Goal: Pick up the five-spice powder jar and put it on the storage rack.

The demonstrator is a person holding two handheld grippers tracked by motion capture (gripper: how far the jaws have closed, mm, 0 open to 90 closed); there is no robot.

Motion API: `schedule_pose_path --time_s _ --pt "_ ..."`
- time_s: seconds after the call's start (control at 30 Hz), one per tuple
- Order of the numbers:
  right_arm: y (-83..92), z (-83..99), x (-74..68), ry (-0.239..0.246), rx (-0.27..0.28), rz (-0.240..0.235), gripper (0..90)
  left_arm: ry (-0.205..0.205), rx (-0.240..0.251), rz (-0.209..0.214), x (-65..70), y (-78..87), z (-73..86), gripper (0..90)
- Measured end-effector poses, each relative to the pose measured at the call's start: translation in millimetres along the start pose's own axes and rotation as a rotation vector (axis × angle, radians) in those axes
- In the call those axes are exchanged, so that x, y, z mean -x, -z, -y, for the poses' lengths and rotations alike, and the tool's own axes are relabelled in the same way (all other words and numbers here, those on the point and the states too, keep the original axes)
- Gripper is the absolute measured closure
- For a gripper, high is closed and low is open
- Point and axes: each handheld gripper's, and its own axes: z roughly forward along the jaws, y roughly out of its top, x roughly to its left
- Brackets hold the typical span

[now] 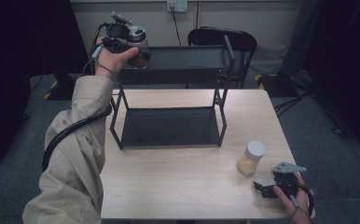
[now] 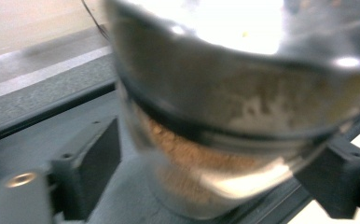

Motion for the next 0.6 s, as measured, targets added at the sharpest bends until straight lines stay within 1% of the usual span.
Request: schedule_pose_path --time_s 0.03,0.1,0.13,0.2,0.27,0.43,0.6 --pt "0.0 0.1 0.0 0.0 0.001 0.0 0.0 0.003 0.003 -0.003 1.3 2.3 0.8 7.6" --pt "0.0 0.0 0.0 0.0 0.0 0.0 0.0 0.019 0.023 -0.004 3.0 6.8 4.7 2.8" --pt "0.0 0.1 0.0 0.001 0.001 0.0 0.0 0.018 0.034 -0.005 3.9 9.3 6.8 1.9" --pt "0.0 0.0 -0.1 0.0 0.0 0.0 0.0 0.009 0.04 -0.005 6.2 14.0 8.8 1.7" --pt "0.1 0.1 -0.2 0.0 0.0 0.001 0.0 0.012 0.045 -0.009 9.0 18.5 11.3 1.7" --pt "0.1 0.2 -0.5 -0.001 0.0 0.002 0.0 0.025 0.065 0.012 10.4 28.1 22.2 1.6" --pt "0.2 0.3 -1.0 -0.002 0.001 0.004 0.0 0.017 0.076 0.028 12.3 33.5 37.8 1.6"
